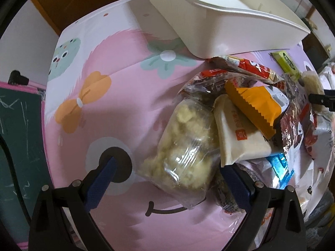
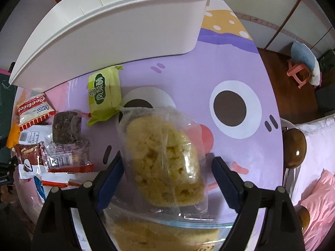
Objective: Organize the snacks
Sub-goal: 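Grasp a clear cracker bag with the left tool while the right tool grasps another, then carry both cracker bags over the white tray and release them inside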
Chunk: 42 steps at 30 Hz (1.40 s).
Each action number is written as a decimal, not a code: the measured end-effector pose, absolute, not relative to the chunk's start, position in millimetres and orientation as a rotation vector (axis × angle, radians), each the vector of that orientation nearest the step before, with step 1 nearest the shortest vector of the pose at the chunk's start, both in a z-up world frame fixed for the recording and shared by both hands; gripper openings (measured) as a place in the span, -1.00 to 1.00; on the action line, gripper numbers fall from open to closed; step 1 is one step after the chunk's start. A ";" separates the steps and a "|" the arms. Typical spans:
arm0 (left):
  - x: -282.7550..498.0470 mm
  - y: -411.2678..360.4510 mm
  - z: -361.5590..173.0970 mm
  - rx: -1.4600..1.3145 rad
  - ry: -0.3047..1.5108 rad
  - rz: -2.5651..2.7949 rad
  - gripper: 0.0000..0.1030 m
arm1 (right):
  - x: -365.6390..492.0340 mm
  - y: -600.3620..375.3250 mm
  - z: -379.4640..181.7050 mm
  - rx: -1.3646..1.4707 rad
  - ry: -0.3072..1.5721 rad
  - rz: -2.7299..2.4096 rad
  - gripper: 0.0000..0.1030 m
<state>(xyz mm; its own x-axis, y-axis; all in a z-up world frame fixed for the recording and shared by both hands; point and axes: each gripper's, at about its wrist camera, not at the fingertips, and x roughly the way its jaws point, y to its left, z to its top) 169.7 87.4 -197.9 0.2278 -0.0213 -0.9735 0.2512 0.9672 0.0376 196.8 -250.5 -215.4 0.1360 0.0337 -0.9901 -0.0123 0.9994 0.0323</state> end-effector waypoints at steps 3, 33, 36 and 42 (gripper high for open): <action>174.5 78.1 -197.5 0.243 1.327 -0.204 0.91 | 199.5 -249.9 -218.0 0.000 1.434 0.031 0.67; 89.0 94.1 -104.1 0.035 1.147 -0.130 -0.22 | 151.8 -239.0 -125.8 0.085 1.154 0.059 0.10; 86.7 86.2 -82.5 0.021 1.098 -0.153 -0.22 | 147.9 -238.6 -113.0 0.083 1.116 0.069 0.10; 87.7 50.6 -41.0 0.041 1.008 -0.223 -0.22 | 146.9 -237.5 -91.2 0.080 1.043 0.090 0.10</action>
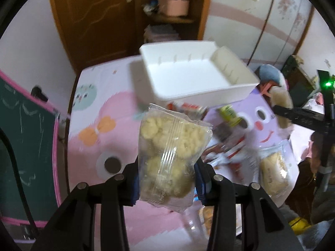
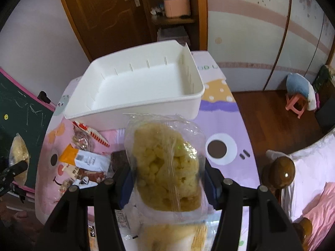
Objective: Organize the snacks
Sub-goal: 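Carry both cracker bags over the white tray and release them inside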
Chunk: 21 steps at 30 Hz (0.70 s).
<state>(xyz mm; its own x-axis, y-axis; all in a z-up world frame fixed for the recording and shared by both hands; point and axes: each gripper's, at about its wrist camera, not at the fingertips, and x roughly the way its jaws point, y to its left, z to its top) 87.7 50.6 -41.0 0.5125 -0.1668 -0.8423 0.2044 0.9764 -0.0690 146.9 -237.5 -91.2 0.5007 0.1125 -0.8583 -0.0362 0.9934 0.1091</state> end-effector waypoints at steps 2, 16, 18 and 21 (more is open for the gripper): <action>92.8 42.0 -33.3 0.038 0.995 -0.243 -0.22 | 150.8 -239.1 -85.4 0.082 1.027 0.093 0.10; 173.1 5.4 30.8 -0.039 0.950 -0.277 -0.22 | 197.3 -227.1 -9.9 0.073 0.918 0.159 0.10; 187.7 -0.5 46.4 -0.032 0.918 -0.268 -0.22 | 208.1 -221.0 11.1 0.061 0.878 0.165 0.10; 209.4 -10.1 65.8 -0.030 0.875 -0.253 -0.22 | 230.2 -212.9 34.9 0.060 0.855 0.170 0.10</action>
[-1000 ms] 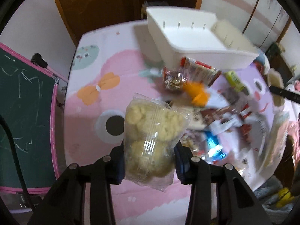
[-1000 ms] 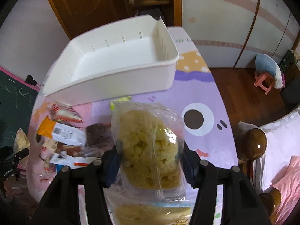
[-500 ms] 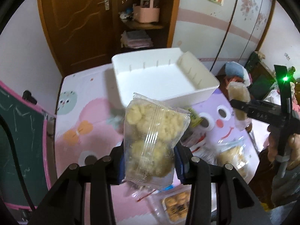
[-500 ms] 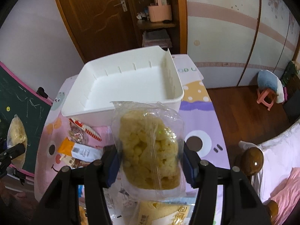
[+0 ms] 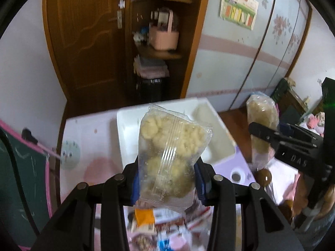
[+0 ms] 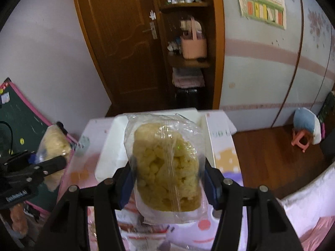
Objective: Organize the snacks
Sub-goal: 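Carry both cracker bags over the white tray and release them inside, then withdraw both tools from the tray toward the remaining snacks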
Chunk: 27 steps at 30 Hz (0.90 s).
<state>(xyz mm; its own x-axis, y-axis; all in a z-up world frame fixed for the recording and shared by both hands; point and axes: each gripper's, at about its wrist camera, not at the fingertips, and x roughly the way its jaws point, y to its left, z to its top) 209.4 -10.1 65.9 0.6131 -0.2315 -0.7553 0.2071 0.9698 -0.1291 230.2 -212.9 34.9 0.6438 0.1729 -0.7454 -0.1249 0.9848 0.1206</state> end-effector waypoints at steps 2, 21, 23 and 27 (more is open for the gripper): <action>222.3 -17.1 72.8 -0.031 0.854 -0.241 -0.22 | 247.3 -208.3 43.8 0.058 0.852 0.159 0.10; 306.3 -20.5 -14.1 -0.070 0.929 -0.089 0.74 | 343.3 -208.4 -55.5 0.207 1.110 0.098 0.22; 297.5 -17.3 -10.7 -0.077 0.926 -0.101 0.74 | 340.6 -208.9 -55.3 0.221 1.111 0.106 0.39; 277.2 -12.9 1.4 -0.078 0.890 -0.112 0.74 | 322.7 -207.7 -46.9 0.178 1.091 0.114 0.44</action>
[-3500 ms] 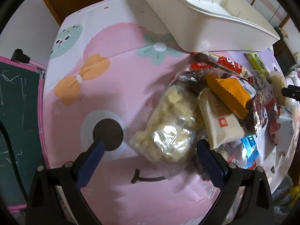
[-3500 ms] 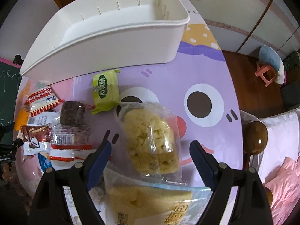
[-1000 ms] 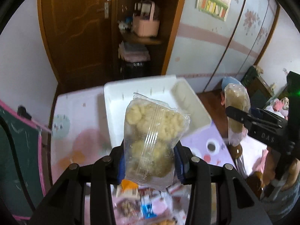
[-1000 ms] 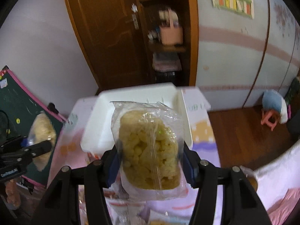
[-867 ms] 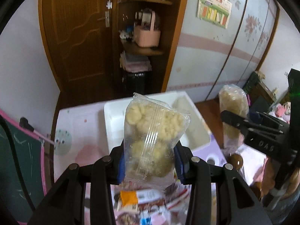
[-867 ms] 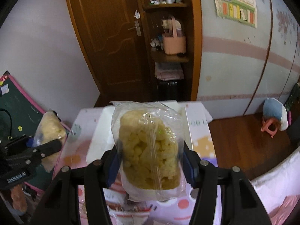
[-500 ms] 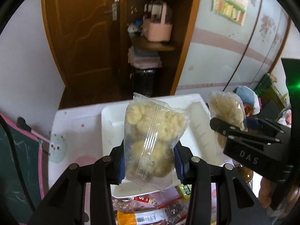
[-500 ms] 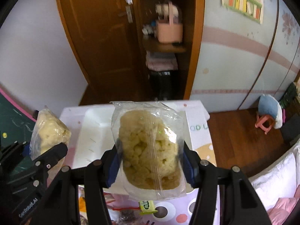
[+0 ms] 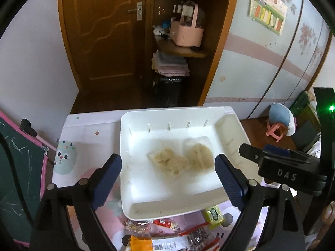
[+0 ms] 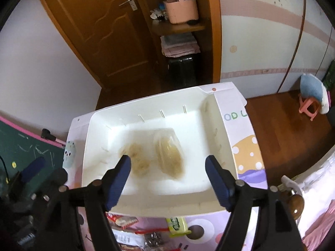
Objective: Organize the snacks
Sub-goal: 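Withdraw both tools from the tray toward the remaining snacks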
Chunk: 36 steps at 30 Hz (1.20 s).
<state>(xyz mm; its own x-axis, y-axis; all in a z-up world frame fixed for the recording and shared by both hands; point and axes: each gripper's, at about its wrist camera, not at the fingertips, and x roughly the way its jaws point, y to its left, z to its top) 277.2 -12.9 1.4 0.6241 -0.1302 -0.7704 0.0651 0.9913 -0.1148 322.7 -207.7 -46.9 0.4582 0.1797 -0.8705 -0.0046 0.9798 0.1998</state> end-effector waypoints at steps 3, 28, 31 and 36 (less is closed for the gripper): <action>254.2 -13.7 13.9 -0.055 0.850 -0.114 0.75 | 305.2 -208.7 -37.4 0.164 1.071 0.129 0.45; 54.3 -0.2 48.7 -0.003 0.732 -0.158 0.83 | 98.9 -203.6 0.9 0.098 0.929 0.208 0.58; 39.6 2.0 48.4 0.004 0.724 -0.137 0.83 | 78.6 -203.0 8.8 0.093 0.889 0.210 0.58; 17.6 6.3 40.3 0.010 0.744 -0.125 0.83 | 53.3 -205.8 16.7 0.079 0.864 0.185 0.60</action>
